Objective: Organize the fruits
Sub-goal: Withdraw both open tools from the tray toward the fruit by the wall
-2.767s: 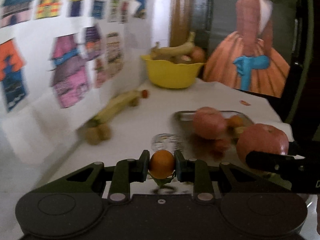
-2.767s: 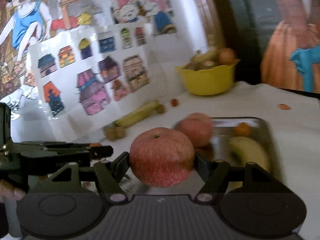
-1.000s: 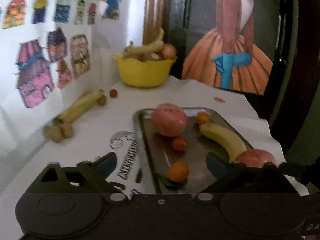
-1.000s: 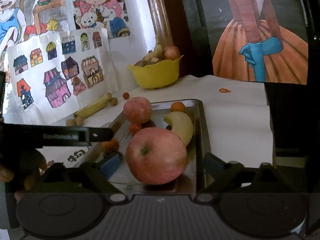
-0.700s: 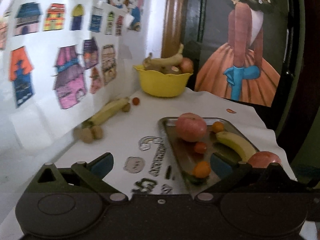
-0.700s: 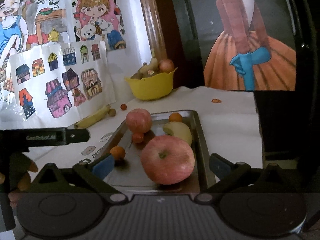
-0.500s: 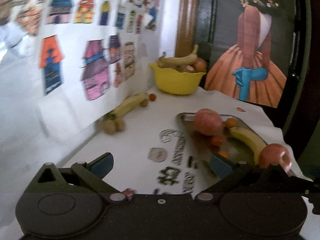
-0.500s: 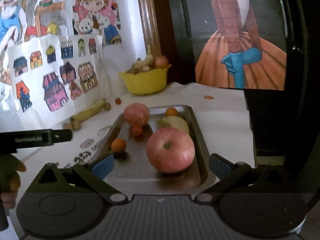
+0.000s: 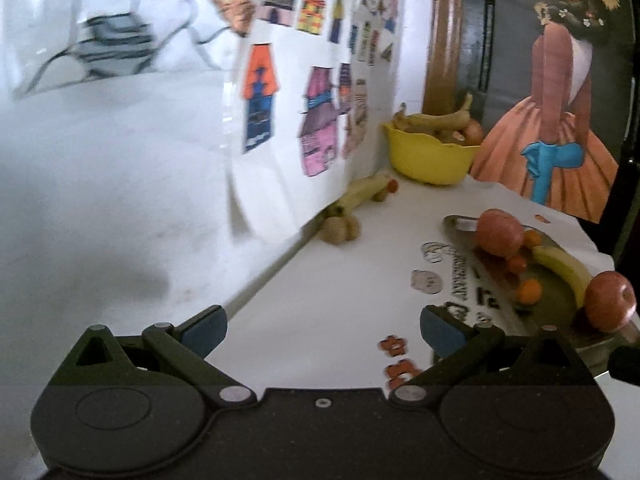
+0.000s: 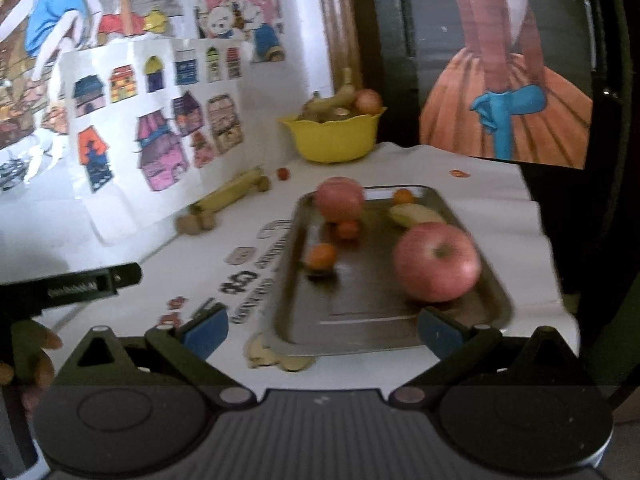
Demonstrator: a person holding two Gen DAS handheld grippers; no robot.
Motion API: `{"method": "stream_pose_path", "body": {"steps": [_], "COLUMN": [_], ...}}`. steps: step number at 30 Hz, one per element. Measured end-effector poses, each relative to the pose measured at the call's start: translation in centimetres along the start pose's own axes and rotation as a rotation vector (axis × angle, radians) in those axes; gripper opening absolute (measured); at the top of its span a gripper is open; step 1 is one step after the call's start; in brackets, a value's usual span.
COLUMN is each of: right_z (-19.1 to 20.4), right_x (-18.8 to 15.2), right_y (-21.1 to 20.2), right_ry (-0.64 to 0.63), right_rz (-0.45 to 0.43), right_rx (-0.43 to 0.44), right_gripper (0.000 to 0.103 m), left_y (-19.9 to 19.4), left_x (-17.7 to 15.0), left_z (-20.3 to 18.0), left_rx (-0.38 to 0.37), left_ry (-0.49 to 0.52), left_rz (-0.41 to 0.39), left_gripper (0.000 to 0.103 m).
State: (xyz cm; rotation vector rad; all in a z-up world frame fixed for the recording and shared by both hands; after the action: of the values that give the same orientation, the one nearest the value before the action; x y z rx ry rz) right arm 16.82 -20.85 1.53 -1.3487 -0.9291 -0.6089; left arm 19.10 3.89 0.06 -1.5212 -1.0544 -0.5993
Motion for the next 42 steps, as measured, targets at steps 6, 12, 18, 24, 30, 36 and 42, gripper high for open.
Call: {"method": "stream_pose_path", "body": {"steps": [6, 12, 18, 24, 30, 36, 42], "right_z": [3.7, 6.2, 6.8, 6.4, 6.0, 5.8, 5.3], "right_x": [1.5, 3.5, 5.4, 6.6, 7.8, 9.1, 10.0], "right_y": [0.0, 0.5, 2.0, 4.5, 6.2, 8.0, 9.7], "right_ry": [-0.038, -0.082, -0.138, -0.183, -0.205, -0.24, -0.244], "right_rz": [-0.009, -0.038, -0.052, -0.034, -0.033, -0.035, -0.039], "right_rx": [0.055, 0.096, 0.112, 0.117, 0.12, 0.126, 0.141], "right_gripper": [0.103, 0.103, 0.103, 0.103, 0.103, 0.103, 0.103], "left_y": [-0.7, -0.5, 0.6, 1.9, 2.8, 4.0, 5.7], "left_x": [0.3, 0.8, 0.9, 1.2, 1.8, 2.3, 2.7], "left_z": [2.3, 2.7, 1.8, 1.0, 0.2, -0.7, -1.5], "left_rx": [0.031, 0.031, 0.026, 0.03, 0.032, 0.031, 0.038], "left_ry": [-0.027, -0.042, -0.011, 0.003, 0.015, 0.042, 0.066], "left_rz": [-0.013, -0.017, -0.009, -0.002, 0.0, 0.003, 0.008], "left_gripper": [0.102, 0.102, 0.102, 0.102, 0.102, 0.102, 0.102]}}
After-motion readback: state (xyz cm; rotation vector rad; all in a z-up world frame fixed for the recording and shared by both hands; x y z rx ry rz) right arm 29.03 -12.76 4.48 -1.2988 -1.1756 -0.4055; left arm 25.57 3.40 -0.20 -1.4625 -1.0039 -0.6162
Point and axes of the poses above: each gripper's, at about its wrist camera, not at the fingertips, and y roughly the way its jaws point, z to its left, x to its top, the point moved 7 cm from there along y, roughly the way its jaws point, and after that the axes turned 11 degrees about -y, right-handed, at the moved point
